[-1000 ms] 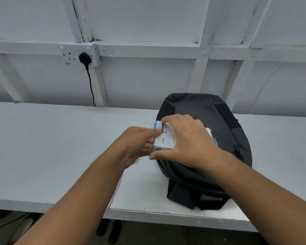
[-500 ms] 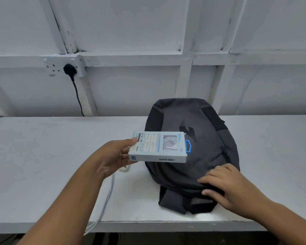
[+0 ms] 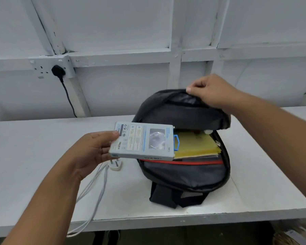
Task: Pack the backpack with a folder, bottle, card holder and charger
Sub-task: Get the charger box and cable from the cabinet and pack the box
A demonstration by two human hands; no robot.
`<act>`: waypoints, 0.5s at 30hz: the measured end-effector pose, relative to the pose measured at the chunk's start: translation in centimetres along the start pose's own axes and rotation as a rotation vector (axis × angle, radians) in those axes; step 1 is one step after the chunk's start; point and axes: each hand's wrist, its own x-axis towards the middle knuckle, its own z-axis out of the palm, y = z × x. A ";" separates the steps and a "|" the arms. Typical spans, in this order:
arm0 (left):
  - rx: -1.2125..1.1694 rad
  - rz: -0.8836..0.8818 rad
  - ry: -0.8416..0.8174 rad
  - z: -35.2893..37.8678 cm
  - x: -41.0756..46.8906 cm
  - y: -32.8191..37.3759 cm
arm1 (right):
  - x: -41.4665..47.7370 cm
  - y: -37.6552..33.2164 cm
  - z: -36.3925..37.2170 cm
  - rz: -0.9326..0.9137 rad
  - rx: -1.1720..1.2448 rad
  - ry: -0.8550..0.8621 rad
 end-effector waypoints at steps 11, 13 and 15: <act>0.700 0.524 0.341 6.6 3.2 -1.1 | 3.1 -1.6 -1.3 0.001 0.044 0.090; 1.020 0.708 0.275 8.0 3.7 -2.0 | 3.2 -1.6 -1.4 0.009 0.056 0.102; 1.230 0.819 0.175 9.4 4.7 -3.1 | 3.3 -1.9 -1.5 0.008 0.054 0.108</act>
